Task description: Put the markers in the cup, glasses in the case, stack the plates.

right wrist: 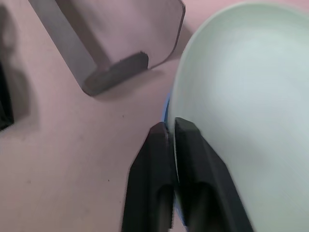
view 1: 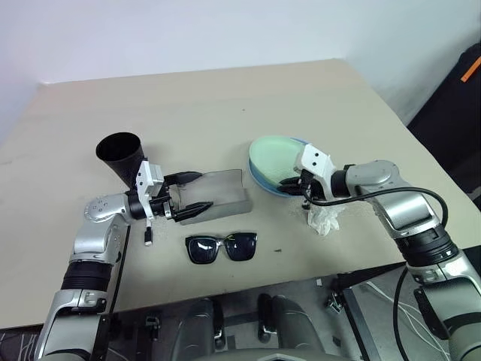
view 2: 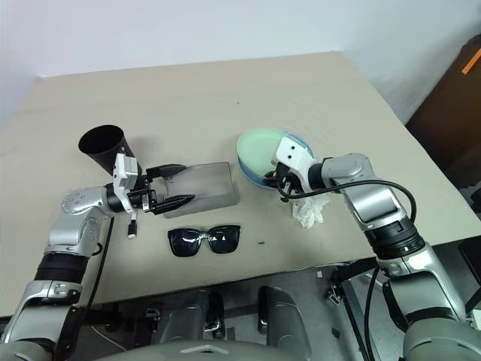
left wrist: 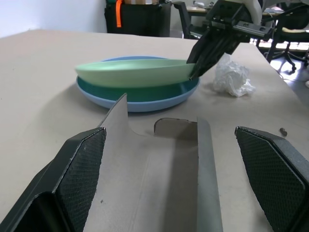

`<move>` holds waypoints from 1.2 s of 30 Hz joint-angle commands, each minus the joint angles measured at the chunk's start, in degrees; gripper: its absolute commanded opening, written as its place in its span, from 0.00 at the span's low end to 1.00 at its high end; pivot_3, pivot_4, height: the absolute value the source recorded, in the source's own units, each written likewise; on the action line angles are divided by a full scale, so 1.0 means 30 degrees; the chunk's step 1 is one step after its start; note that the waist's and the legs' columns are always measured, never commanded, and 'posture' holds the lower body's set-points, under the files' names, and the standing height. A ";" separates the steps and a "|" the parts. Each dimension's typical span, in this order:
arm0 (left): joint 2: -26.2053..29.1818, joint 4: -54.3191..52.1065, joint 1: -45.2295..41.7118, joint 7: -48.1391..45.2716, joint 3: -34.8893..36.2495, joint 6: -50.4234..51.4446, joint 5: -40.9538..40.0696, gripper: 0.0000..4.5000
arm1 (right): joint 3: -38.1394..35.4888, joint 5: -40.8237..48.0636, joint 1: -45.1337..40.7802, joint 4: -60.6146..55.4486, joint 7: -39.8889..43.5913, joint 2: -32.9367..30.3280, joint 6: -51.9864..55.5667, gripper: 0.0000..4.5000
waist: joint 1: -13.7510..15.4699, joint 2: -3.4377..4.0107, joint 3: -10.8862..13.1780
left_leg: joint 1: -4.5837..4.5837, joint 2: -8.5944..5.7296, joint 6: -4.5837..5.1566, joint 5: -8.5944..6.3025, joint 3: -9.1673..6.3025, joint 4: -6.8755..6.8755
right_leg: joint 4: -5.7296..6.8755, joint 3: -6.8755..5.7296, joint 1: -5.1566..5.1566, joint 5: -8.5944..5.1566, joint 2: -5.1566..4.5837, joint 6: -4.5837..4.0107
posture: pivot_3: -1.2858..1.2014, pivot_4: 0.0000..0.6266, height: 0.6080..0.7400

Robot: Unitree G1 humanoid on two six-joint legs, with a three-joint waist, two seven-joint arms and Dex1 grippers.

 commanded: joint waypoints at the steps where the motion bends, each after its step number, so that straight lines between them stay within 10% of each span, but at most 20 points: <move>1: 0.0087 -0.0455 -0.0230 -0.0125 0.0072 -0.0214 0.0000 1.00 | -0.0018 -0.0403 -0.0037 -0.0588 0.0014 -0.0192 -0.0219 0.37 | -0.0001 0.0000 0.0000 | -0.0011 -0.0001 0.0001 0.0000 0.0005 0.0000 | 0.0000 0.0006 -0.0012 0.0001 -0.0001 0.0001 | 0.52 0.24 1.00; 10: 0.0162 0.0103 -0.0501 -0.0453 0.0170 -0.0380 0.0101 1.00 | -0.2476 0.1394 0.0214 -0.2119 -0.0306 -0.0083 0.0957 1.00 | 0.0011 0.0002 0.0002 | -0.0014 -0.0002 0.0001 0.0000 0.0005 0.0000 | 0.0015 0.0007 -0.0023 0.0000 -0.0001 0.0001 | 0.52 0.24 1.00; 24: 0.0239 0.0156 -0.0629 -0.0480 0.0290 -0.0458 0.0150 1.00 | -0.8085 0.5606 0.5693 -0.4745 0.0012 -0.2758 0.3590 1.00 | -0.0045 0.0001 0.0004 | -0.0017 -0.0006 0.0019 -0.0015 -0.0007 -0.0002 | -0.0018 0.0008 -0.0012 -0.0004 -0.0004 0.0007 | 0.52 0.24 1.00; 36: -0.0032 0.0798 -0.0947 -0.0436 0.0173 -0.1122 0.0405 1.00 | -0.6281 0.3714 0.7398 -0.2071 -0.1705 -0.2163 0.2417 1.00 | 0.0013 0.0033 0.0016 | 0.0005 -0.0015 0.0019 -0.0015 -0.0113 -0.0270 | -0.0471 -0.0231 0.0114 0.0073 -0.0014 0.0113 | 0.52 0.24 1.00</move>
